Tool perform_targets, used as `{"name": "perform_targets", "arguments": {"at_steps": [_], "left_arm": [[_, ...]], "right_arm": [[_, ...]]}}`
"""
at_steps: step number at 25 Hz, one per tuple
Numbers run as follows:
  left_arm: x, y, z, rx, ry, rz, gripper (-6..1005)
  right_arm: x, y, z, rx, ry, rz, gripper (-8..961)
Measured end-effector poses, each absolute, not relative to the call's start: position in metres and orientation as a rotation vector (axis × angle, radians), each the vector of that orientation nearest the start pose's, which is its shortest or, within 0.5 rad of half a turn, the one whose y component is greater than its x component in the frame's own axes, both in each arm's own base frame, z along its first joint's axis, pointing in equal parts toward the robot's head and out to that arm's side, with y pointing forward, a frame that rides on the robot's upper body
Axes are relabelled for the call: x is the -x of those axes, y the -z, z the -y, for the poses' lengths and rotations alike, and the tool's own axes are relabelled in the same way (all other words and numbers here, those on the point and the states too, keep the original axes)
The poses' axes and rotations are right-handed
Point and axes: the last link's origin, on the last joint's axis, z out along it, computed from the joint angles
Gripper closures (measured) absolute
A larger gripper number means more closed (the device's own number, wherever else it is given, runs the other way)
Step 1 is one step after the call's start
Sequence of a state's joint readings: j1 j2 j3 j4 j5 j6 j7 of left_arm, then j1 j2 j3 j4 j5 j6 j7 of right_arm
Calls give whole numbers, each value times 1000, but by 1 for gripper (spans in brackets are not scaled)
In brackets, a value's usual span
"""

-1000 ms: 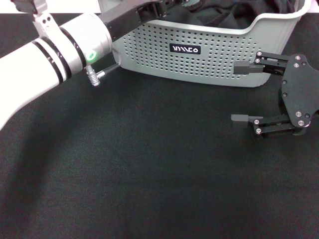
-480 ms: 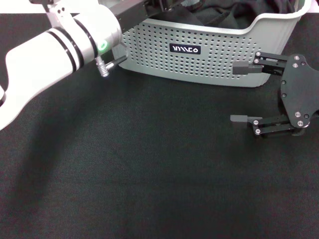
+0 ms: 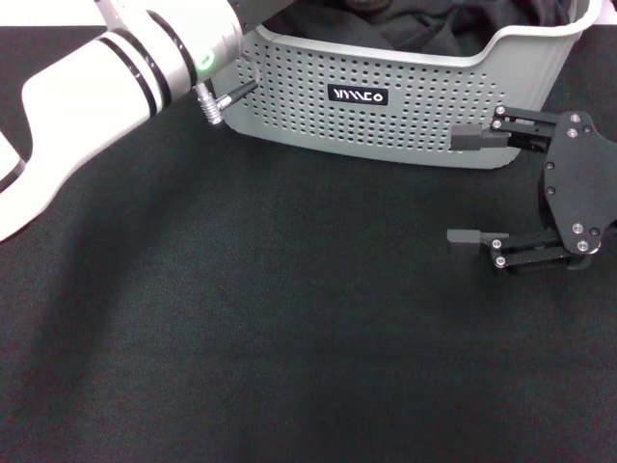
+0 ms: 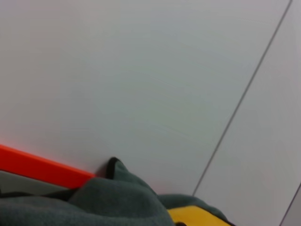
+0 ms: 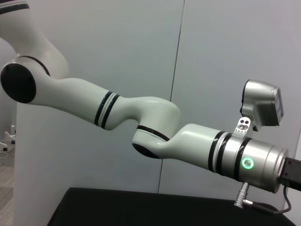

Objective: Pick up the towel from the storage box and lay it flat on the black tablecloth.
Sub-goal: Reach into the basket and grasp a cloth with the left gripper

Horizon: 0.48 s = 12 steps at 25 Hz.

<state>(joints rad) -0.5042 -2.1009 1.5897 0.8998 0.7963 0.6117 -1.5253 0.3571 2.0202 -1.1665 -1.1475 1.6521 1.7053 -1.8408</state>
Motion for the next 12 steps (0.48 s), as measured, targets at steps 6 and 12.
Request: {"name": "perform_targets", "arguments": {"at_steps": [6,12], "left_arm": [[157,21,-413,2004,1304,1015,399],[158,23,-408,2041,1339,921,638]], "right_arm": [[-172,-45,-297,2829,-936,246,117],[-172,-44,-296,2835,-941,251,118]]}}
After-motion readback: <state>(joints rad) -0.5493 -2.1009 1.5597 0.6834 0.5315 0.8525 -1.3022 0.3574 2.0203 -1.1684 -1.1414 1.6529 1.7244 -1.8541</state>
